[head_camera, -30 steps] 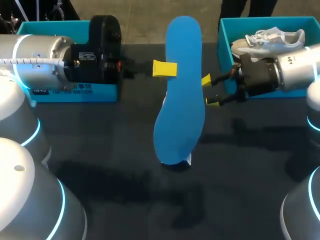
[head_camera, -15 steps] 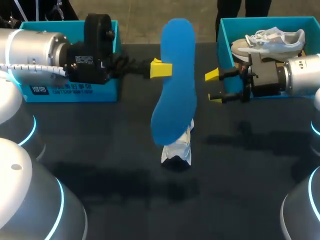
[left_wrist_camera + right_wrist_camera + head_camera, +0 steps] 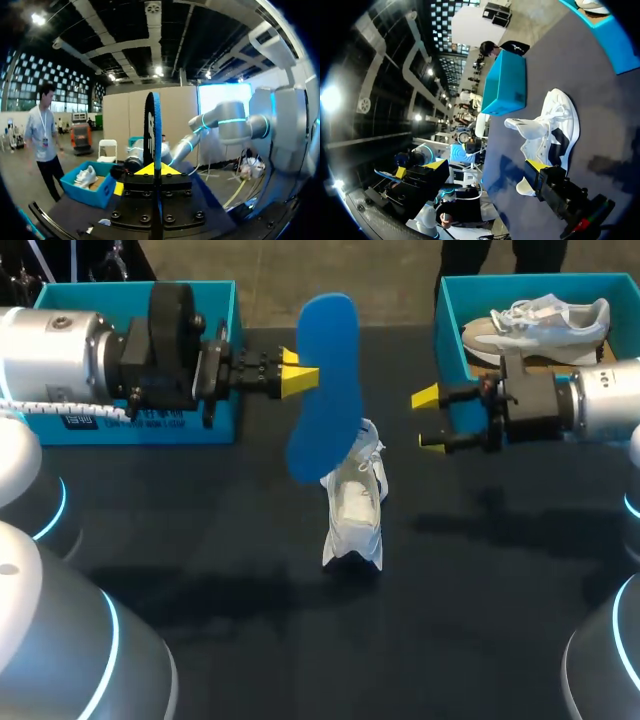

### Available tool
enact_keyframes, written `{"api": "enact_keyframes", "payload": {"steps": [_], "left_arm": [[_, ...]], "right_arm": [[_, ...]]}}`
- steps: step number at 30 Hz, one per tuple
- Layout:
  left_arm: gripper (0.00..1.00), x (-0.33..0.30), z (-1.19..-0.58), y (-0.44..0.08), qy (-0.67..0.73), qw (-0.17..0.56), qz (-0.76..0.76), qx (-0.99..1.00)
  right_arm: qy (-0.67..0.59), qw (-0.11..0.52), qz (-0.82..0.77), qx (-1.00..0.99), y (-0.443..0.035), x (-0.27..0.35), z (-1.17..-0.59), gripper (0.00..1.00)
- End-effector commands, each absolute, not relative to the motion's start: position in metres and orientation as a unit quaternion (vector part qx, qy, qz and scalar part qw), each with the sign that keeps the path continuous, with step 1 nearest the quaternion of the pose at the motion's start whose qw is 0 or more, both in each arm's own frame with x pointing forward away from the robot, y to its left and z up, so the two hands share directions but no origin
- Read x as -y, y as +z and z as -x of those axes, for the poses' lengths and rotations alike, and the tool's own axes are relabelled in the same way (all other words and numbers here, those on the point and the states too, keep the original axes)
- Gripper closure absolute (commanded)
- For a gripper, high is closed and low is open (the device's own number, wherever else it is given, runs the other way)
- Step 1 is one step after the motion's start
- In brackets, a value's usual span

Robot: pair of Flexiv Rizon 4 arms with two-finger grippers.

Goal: Take the shoe out of the shoebox, open the shoe tongue, remove and reinsert the insole, then place the shoe into the shoebox

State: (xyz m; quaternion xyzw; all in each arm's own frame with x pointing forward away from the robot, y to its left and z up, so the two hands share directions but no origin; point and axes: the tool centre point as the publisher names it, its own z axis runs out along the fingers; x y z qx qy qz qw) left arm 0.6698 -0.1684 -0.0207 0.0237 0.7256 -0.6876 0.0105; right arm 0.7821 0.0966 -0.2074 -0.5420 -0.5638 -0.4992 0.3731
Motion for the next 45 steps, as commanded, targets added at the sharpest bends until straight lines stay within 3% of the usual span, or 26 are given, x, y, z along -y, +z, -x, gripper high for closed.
{"api": "enact_keyframes", "payload": {"steps": [1, 21, 33, 38, 45], "left_arm": [[1.00, 0.172, -0.683, -0.017, -0.648, 0.170, -0.113, -0.734], [1.00, 0.172, -0.683, -0.017, -0.648, 0.170, -0.113, -0.734], [1.00, 0.175, -0.737, -0.039, -0.564, 0.326, -0.485, -0.583], [1.00, 0.182, -0.753, -0.037, -0.531, 0.384, -0.515, -0.552], [1.00, 0.182, -0.753, -0.037, -0.531, 0.384, -0.515, -0.552]], "right_arm": [[-0.503, 0.370, 0.545, 0.560, -0.210, -0.097, -0.774, 0.00], [-0.496, 0.385, 0.537, 0.564, -0.205, -0.093, -0.777, 0.00], [-0.494, 0.386, 0.541, 0.560, -0.210, -0.094, -0.773, 0.00], [-0.497, 0.380, 0.546, 0.557, -0.210, -0.091, -0.770, 0.00], [-0.507, 0.379, 0.539, 0.556, -0.209, -0.094, -0.773, 0.00]]}}
